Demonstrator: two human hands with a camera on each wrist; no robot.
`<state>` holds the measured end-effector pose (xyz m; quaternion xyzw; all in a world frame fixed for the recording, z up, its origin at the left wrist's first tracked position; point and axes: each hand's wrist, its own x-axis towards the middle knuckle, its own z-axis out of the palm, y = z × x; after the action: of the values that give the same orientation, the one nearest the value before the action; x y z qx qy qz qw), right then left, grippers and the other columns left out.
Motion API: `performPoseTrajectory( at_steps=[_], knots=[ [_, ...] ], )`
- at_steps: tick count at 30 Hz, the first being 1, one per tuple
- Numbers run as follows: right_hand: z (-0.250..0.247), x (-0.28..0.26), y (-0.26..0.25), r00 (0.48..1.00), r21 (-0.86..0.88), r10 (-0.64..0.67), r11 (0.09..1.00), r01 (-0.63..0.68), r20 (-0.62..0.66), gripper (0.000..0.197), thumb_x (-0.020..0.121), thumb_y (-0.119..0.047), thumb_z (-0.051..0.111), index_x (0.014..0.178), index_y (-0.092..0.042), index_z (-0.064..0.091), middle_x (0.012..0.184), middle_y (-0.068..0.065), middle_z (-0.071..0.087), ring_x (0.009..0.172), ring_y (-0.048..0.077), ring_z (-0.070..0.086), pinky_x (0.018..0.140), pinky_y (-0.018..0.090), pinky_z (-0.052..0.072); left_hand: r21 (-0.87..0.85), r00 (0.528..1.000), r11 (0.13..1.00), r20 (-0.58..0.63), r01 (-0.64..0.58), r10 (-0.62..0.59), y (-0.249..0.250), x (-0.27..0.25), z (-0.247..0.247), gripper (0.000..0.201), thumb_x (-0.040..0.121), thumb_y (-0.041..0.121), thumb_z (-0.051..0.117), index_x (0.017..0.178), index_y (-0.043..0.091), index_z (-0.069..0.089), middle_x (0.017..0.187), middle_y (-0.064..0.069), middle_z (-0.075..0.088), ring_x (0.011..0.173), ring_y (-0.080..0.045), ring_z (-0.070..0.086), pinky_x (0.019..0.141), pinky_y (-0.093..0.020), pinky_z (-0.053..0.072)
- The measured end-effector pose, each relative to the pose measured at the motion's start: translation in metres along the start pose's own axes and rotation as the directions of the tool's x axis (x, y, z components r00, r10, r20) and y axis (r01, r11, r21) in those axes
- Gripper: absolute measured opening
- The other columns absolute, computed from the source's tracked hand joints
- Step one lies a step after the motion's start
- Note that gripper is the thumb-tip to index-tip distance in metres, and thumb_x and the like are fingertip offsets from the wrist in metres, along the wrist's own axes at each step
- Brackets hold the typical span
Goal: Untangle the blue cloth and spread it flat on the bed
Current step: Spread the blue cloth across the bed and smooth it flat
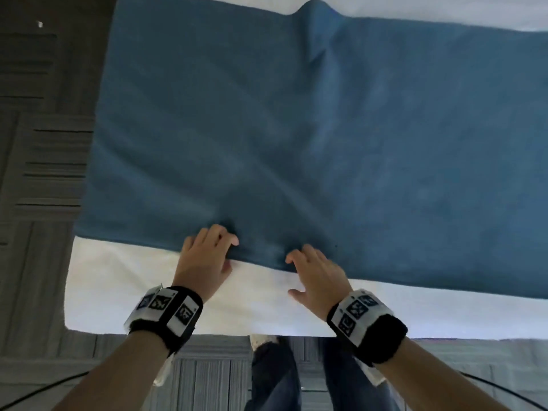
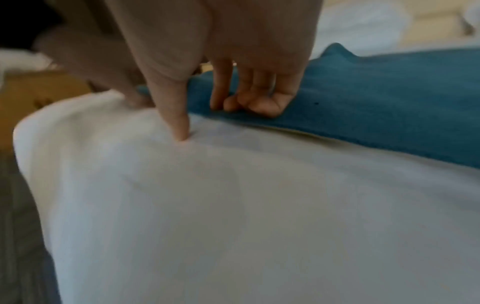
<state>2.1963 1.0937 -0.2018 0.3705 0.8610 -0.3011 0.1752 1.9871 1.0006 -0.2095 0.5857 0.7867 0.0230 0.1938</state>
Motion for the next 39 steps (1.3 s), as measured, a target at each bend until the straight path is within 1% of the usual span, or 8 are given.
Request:
performPoseTrajectory(
  at_steps=[2,5,13,17,24,28,33,39],
  knots=[
    [0.005,0.001,-0.009,0.999,-0.15,-0.008,0.989,0.002,-0.039,0.043,0.075,-0.023,0.066,0.114,-0.016,0.048,0.112,0.003,0.051,0.102,0.023,0.054,0.078,0.035,0.049,0.078,0.996,0.993,-0.007,-0.085,0.086,-0.01,0.002,0.0,0.047,0.051,0.006,0.076,0.095,0.017,0.064,0.097,-0.005,0.062,0.085,-0.029,0.062,0.072,-0.04,0.048],
    [0.007,0.003,-0.014,0.986,-0.238,-0.014,0.971,-0.027,-0.167,0.044,0.05,-0.013,0.078,0.091,-0.014,0.061,0.087,0.002,0.061,0.074,0.022,0.062,0.055,0.031,0.05,0.148,0.997,0.987,-0.033,-0.064,0.069,-0.026,0.008,-0.002,0.037,0.058,0.003,0.071,0.091,0.017,0.063,0.093,-0.005,0.062,0.084,-0.03,0.061,0.069,-0.04,0.045],
    [0.001,0.005,-0.017,0.964,-0.105,-0.082,0.993,0.057,-0.252,0.021,0.057,-0.005,0.069,0.071,-0.01,0.055,0.066,0.004,0.059,0.056,0.026,0.058,0.042,0.027,0.039,0.067,0.97,0.975,-0.137,0.21,-0.2,-0.095,-0.011,-0.036,0.019,0.063,-0.007,0.059,0.069,0.01,0.053,0.073,-0.01,0.055,0.077,-0.034,0.054,0.057,-0.033,0.03],
    [0.004,-0.004,-0.016,0.978,-0.079,-0.125,0.99,0.113,-0.165,0.016,0.069,-0.009,0.059,0.081,-0.014,0.051,0.078,0.001,0.058,0.07,0.024,0.058,0.052,0.026,0.03,0.123,0.988,0.983,-0.092,0.138,-0.128,-0.099,-0.034,-0.034,0.011,0.061,0.003,0.044,0.065,0.008,0.053,0.067,-0.011,0.055,0.068,-0.034,0.055,0.051,-0.037,0.038],
    [0.009,0.016,-0.036,0.992,-0.232,-0.083,0.971,0.058,-0.096,0.027,0.085,-0.011,0.046,0.112,-0.014,0.045,0.105,0.003,0.056,0.094,0.024,0.057,0.06,0.03,0.035,0.16,0.973,0.961,-0.086,0.226,-0.215,-0.107,-0.025,-0.023,0.023,0.066,0.005,0.04,0.077,0.003,0.061,0.08,-0.02,0.058,0.079,-0.037,0.058,0.065,-0.045,0.038],
    [0.015,0.023,-0.055,0.992,-0.247,-0.121,0.963,0.106,-0.046,0.024,0.088,-0.01,0.042,0.111,-0.015,0.046,0.104,0.002,0.058,0.094,0.024,0.057,0.061,0.031,0.036,0.194,0.951,0.931,-0.063,0.309,-0.303,-0.136,-0.027,-0.038,0.014,0.071,-0.008,0.055,0.071,0.006,0.056,0.079,-0.02,0.056,0.081,-0.039,0.056,0.065,-0.043,0.034],
    [0.009,0.034,-0.066,0.99,-0.23,-0.144,0.963,0.139,-0.005,0.02,0.083,-0.015,0.049,0.103,-0.015,0.044,0.094,0.002,0.063,0.084,0.026,0.06,0.057,0.03,0.033,0.145,0.946,0.937,-0.113,0.317,-0.303,-0.154,-0.043,-0.055,0.024,0.055,-0.013,0.06,0.055,0.004,0.043,0.06,-0.012,0.045,0.058,-0.03,0.046,0.05,-0.028,0.025],
    [0.013,0.045,-0.071,0.988,-0.275,-0.143,0.949,0.154,0.061,0.027,0.084,-0.019,0.051,0.109,-0.014,0.043,0.101,0.005,0.062,0.089,0.029,0.062,0.059,0.031,0.038,0.072,0.897,0.895,0.022,0.44,-0.442,-0.161,-0.052,-0.03,0.016,0.076,0.001,0.054,0.073,0.015,0.046,0.077,-0.006,0.048,0.066,-0.029,0.048,0.058,-0.036,0.036]
  ],
)
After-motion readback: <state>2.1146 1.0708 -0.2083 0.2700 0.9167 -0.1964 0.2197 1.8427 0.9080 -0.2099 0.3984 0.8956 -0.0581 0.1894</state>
